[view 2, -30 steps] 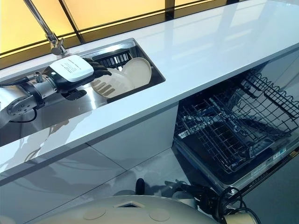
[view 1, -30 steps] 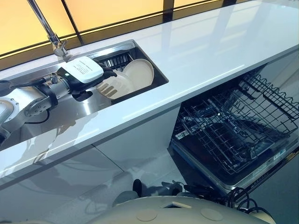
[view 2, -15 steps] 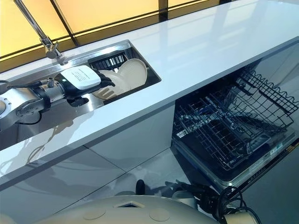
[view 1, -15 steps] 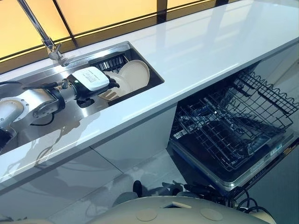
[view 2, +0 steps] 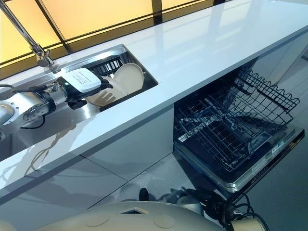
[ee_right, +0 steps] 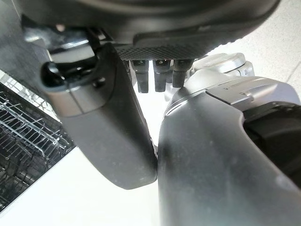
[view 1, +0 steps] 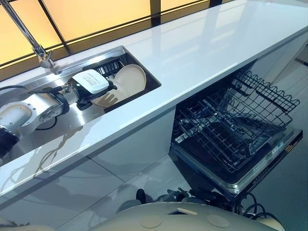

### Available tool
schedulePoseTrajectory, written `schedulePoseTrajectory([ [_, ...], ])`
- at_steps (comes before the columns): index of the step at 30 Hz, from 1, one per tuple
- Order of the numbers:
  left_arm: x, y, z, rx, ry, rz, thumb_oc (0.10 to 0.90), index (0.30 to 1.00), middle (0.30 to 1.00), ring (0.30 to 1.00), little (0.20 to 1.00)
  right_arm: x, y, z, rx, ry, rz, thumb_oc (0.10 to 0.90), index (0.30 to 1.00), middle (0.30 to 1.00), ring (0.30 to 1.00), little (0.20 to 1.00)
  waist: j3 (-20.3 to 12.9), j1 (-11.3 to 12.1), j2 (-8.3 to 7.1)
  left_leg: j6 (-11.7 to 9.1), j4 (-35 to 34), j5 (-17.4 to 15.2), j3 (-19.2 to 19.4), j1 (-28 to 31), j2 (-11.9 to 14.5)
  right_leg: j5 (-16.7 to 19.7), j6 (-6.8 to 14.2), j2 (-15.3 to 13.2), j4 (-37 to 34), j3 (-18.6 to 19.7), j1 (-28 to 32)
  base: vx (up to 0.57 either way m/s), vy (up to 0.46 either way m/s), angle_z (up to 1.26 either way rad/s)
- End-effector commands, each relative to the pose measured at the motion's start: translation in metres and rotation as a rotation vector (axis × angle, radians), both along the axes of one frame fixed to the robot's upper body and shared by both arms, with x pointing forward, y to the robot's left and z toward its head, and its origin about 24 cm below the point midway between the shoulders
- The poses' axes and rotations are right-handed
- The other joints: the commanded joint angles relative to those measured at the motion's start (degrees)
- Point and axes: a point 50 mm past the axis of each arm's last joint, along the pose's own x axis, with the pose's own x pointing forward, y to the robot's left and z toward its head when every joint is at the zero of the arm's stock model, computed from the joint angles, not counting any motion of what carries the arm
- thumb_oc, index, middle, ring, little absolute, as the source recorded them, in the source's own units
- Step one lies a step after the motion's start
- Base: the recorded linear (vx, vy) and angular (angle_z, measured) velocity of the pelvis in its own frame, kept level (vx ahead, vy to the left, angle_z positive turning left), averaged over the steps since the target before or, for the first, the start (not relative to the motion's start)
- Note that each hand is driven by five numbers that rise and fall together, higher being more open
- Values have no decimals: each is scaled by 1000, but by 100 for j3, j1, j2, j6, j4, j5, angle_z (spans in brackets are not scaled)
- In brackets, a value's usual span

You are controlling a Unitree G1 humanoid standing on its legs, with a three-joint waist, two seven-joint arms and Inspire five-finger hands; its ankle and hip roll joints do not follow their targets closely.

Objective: Pick up plates and place into dishwasher.

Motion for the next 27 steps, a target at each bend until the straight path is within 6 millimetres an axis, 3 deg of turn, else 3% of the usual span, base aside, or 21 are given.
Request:
schedulePoseTrajectory([
  [1, 20, 15, 52, 34, -262, 90, 800, 900, 900, 900, 900, 10, -6, 4, 4, -23, 49, 800, 900, 900, 900, 900, -15, 7, 153, 362, 39, -917, 252, 298, -532, -479, 211, 415, 635, -365, -250, 0, 0, 0],
  [4, 23, 16, 43, 51, -240, 113, 800, 900, 900, 900, 900, 11, -5, 4, 5, -23, 50, 800, 900, 900, 900, 900, -21, -24, 143, 368, 39, -927, 275, 298, -534, -483, 220, 414, 637, -366, -254, 4, -1, -2],
  [5, 25, 18, 36, 57, -225, 135, 501, 644, 644, 644, 601, 13, -4, 4, 7, -23, 54, 800, 900, 900, 900, 900, -20, -51, 142, 371, 39, -929, 292, 303, -537, -485, 221, 414, 644, -366, -258, 11, -3, -8],
  [6, 26, 19, 33, 65, -215, 152, 355, 519, 519, 519, 455, 13, -3, 4, 7, -23, 54, 800, 900, 900, 900, 900, -22, -63, 140, 376, 39, -934, 299, 303, -542, -489, 224, 414, 648, -367, -264, 11, -2, -10],
  [7, 27, 19, 30, 70, -210, 169, 259, 436, 436, 436, 359, 13, -3, 4, 7, -22, 57, 800, 900, 900, 900, 900, -18, -73, 140, 376, 39, -929, 306, 302, -544, -490, 227, 413, 654, -364, -269, 6, -1, -12],
  [8, 27, 20, 25, 68, -201, 182, 100, 300, 300, 300, 200, 14, -2, 4, 7, -21, 59, 800, 900, 900, 900, 900, -19, -84, 139, 377, 39, -930, 318, 296, -547, -492, 230, 415, 647, -360, -267, 6, 1, -12],
  [15, 29, 21, 6, 47, -194, 224, 100, 300, 300, 300, 200, 15, -1, 4, 7, -21, 74, 800, 900, 900, 900, 900, 8, -116, 132, 374, 56, -921, 374, 293, -548, -519, 224, 416, 670, -400, -258, 10, 0, -8],
  [27, 28, 24, 10, 28, -272, 242, 100, 300, 300, 300, 200, 15, -1, 4, 11, -21, 81, 800, 900, 900, 900, 900, 20, -81, 129, 366, 69, -909, 356, 277, -552, -558, 192, 427, 681, -450, -235, 4, -3, -4],
])
